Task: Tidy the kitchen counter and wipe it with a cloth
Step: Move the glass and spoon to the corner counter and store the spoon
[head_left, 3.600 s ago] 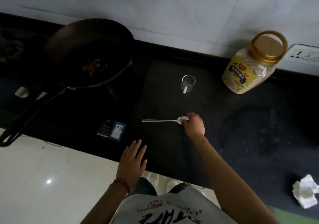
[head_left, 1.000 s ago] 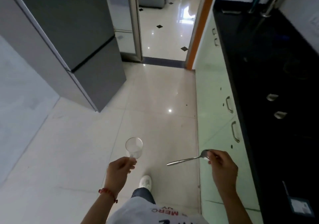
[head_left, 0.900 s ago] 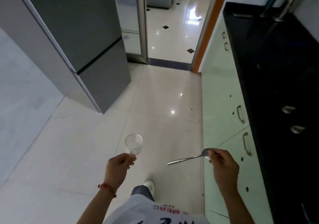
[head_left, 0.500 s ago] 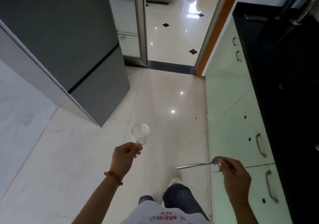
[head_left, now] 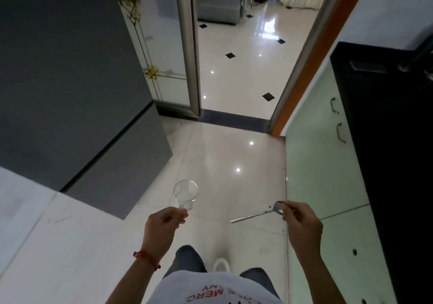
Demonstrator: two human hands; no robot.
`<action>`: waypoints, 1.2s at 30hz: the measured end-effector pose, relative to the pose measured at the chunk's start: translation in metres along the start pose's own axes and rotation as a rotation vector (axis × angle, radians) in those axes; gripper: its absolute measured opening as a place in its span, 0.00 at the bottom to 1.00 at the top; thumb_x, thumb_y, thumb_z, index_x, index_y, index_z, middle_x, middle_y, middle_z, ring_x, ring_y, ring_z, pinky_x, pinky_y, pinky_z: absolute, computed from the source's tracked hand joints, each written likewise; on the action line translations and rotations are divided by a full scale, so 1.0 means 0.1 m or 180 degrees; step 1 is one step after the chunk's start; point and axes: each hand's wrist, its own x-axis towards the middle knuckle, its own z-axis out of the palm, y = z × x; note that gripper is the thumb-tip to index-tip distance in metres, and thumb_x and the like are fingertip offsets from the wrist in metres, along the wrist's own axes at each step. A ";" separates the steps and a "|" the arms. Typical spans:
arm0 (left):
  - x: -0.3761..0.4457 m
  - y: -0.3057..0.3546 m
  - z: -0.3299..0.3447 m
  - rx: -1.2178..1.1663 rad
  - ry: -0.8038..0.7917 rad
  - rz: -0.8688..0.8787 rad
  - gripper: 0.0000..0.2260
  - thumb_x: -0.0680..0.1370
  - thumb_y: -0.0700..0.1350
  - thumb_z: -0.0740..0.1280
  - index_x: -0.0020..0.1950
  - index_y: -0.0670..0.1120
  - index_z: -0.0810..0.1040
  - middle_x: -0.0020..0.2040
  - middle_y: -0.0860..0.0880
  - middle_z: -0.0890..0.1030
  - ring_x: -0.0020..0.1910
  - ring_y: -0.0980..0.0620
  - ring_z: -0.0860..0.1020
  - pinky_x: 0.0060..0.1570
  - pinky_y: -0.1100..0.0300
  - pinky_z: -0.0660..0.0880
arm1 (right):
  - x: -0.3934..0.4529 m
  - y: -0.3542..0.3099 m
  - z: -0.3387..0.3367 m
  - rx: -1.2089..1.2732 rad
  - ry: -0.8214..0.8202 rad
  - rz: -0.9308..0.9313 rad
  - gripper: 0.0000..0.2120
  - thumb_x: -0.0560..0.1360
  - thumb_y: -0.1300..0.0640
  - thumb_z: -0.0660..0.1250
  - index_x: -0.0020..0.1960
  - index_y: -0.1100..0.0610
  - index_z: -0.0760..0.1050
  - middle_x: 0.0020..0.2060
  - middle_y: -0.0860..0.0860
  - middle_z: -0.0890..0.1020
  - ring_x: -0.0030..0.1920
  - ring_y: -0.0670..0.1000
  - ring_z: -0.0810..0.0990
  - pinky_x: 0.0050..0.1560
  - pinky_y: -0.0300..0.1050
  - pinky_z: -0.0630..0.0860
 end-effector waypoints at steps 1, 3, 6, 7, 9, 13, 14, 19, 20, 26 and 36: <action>0.17 0.06 0.02 -0.0001 0.0030 0.0010 0.11 0.74 0.39 0.66 0.33 0.48 0.81 0.29 0.52 0.82 0.37 0.50 0.80 0.37 0.65 0.74 | 0.20 -0.08 0.09 0.0005 -0.0029 -0.0038 0.17 0.69 0.65 0.71 0.35 0.42 0.75 0.33 0.39 0.80 0.38 0.37 0.78 0.37 0.28 0.72; 0.39 0.12 0.03 0.0001 0.0046 -0.0006 0.12 0.74 0.38 0.66 0.33 0.50 0.81 0.29 0.52 0.83 0.37 0.50 0.80 0.37 0.65 0.74 | 0.46 -0.20 0.23 0.0012 -0.0047 -0.0125 0.17 0.69 0.64 0.71 0.35 0.42 0.75 0.37 0.32 0.80 0.38 0.38 0.78 0.37 0.29 0.73; 0.98 0.18 0.07 0.0075 0.0012 0.0006 0.15 0.73 0.38 0.67 0.29 0.53 0.82 0.31 0.57 0.83 0.34 0.56 0.80 0.34 0.68 0.76 | 0.98 -0.31 0.51 -0.0008 0.0027 -0.0200 0.18 0.69 0.66 0.71 0.35 0.41 0.74 0.38 0.32 0.79 0.38 0.38 0.78 0.37 0.30 0.73; 1.19 0.22 0.09 0.0119 -0.0027 0.0013 0.15 0.72 0.38 0.68 0.30 0.54 0.82 0.31 0.59 0.83 0.33 0.58 0.80 0.34 0.68 0.76 | 1.15 -0.34 0.61 -0.0009 0.0074 -0.0195 0.18 0.69 0.66 0.71 0.35 0.41 0.74 0.38 0.32 0.79 0.38 0.38 0.78 0.37 0.29 0.72; 1.64 0.35 0.13 0.0188 -0.0122 0.0068 0.15 0.72 0.39 0.68 0.30 0.56 0.82 0.31 0.60 0.83 0.33 0.60 0.80 0.36 0.66 0.76 | 1.48 -0.40 0.81 0.0014 0.0199 -0.0156 0.18 0.69 0.65 0.70 0.36 0.41 0.74 0.38 0.32 0.79 0.38 0.38 0.78 0.37 0.30 0.73; 2.49 0.81 0.21 0.0227 -0.0412 0.0223 0.13 0.73 0.40 0.68 0.31 0.54 0.80 0.30 0.63 0.82 0.35 0.64 0.80 0.33 0.75 0.74 | 2.04 -0.56 1.07 0.0094 0.0417 0.0064 0.17 0.70 0.64 0.70 0.36 0.41 0.75 0.38 0.33 0.80 0.39 0.40 0.79 0.39 0.36 0.76; 2.70 0.94 0.23 0.0226 -0.0490 0.0279 0.11 0.73 0.40 0.68 0.32 0.52 0.80 0.30 0.63 0.82 0.35 0.65 0.80 0.33 0.76 0.74 | 2.17 -0.60 1.12 0.0099 0.0474 0.0130 0.17 0.70 0.64 0.70 0.36 0.42 0.75 0.39 0.33 0.80 0.39 0.40 0.79 0.39 0.34 0.76; 3.69 1.54 0.48 0.0426 -0.0930 0.0675 0.10 0.72 0.39 0.69 0.33 0.52 0.80 0.32 0.63 0.82 0.35 0.63 0.79 0.36 0.73 0.74 | 2.73 -0.76 1.22 0.0392 0.0874 0.0473 0.14 0.70 0.64 0.71 0.35 0.45 0.76 0.37 0.47 0.81 0.36 0.40 0.80 0.38 0.32 0.77; 3.86 1.63 0.56 0.0488 -0.1019 0.0730 0.11 0.71 0.39 0.70 0.32 0.54 0.80 0.32 0.63 0.82 0.35 0.63 0.79 0.36 0.73 0.74 | 2.81 -0.78 1.21 0.0446 0.0947 0.0555 0.13 0.70 0.64 0.71 0.35 0.46 0.76 0.35 0.48 0.81 0.35 0.39 0.79 0.37 0.29 0.76; 4.57 2.12 1.35 0.0461 -0.1463 0.0831 0.07 0.70 0.47 0.71 0.31 0.53 0.81 0.32 0.54 0.83 0.34 0.59 0.80 0.36 0.72 0.74 | 3.43 -0.71 1.04 0.0608 0.1421 0.0965 0.10 0.69 0.61 0.72 0.35 0.47 0.77 0.39 0.52 0.82 0.34 0.42 0.80 0.39 0.33 0.75; 4.98 2.79 2.81 0.0459 -0.1716 0.0860 0.08 0.72 0.40 0.69 0.33 0.49 0.81 0.29 0.52 0.82 0.37 0.50 0.80 0.38 0.63 0.73 | 4.92 -0.51 0.37 0.0873 0.1765 0.0895 0.08 0.70 0.61 0.72 0.37 0.49 0.79 0.40 0.54 0.83 0.41 0.50 0.83 0.40 0.37 0.79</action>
